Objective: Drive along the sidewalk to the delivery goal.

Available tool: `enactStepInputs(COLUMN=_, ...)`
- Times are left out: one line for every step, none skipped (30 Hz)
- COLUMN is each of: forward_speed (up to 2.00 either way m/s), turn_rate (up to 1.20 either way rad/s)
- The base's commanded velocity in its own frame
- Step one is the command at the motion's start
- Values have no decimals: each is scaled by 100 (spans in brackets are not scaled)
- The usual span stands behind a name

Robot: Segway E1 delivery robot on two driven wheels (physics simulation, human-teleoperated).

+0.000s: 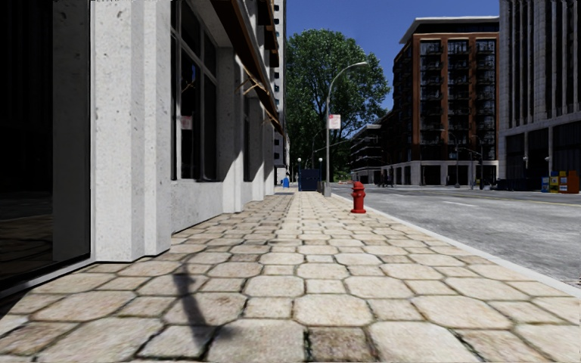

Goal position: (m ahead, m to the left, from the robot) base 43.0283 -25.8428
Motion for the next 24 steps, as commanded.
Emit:
enactStepInputs(forward_speed=200, turn_rate=0)
enactStepInputs(forward_speed=200, turn_rate=0)
enactStepInputs(forward_speed=200, turn_rate=0)
enactStepInputs(forward_speed=200, turn_rate=0)
enactStepInputs(forward_speed=200, turn_rate=0)
enactStepInputs(forward_speed=200, turn_rate=0)
enactStepInputs(forward_speed=200, turn_rate=0)
enactStepInputs(forward_speed=200, turn_rate=0)
enactStepInputs(forward_speed=200, turn_rate=0)
enactStepInputs(forward_speed=200, turn_rate=0)
enactStepInputs(forward_speed=200, turn_rate=0)
enactStepInputs(forward_speed=200, turn_rate=0)
enactStepInputs(forward_speed=200, turn_rate=0)
enactStepInputs(forward_speed=200, turn_rate=0)
enactStepInputs(forward_speed=200, turn_rate=0)
enactStepInputs(forward_speed=200, turn_rate=0)
enactStepInputs(forward_speed=200, turn_rate=0)
enactStepInputs(forward_speed=200, turn_rate=0)
enactStepInputs(forward_speed=200, turn_rate=0)
enactStepInputs(forward_speed=200, turn_rate=0)
enactStepInputs(forward_speed=200, turn_rate=0)
enactStepInputs(forward_speed=200, turn_rate=0)
enactStepInputs(forward_speed=200, turn_rate=0)
enactStepInputs(forward_speed=200, turn_rate=0)
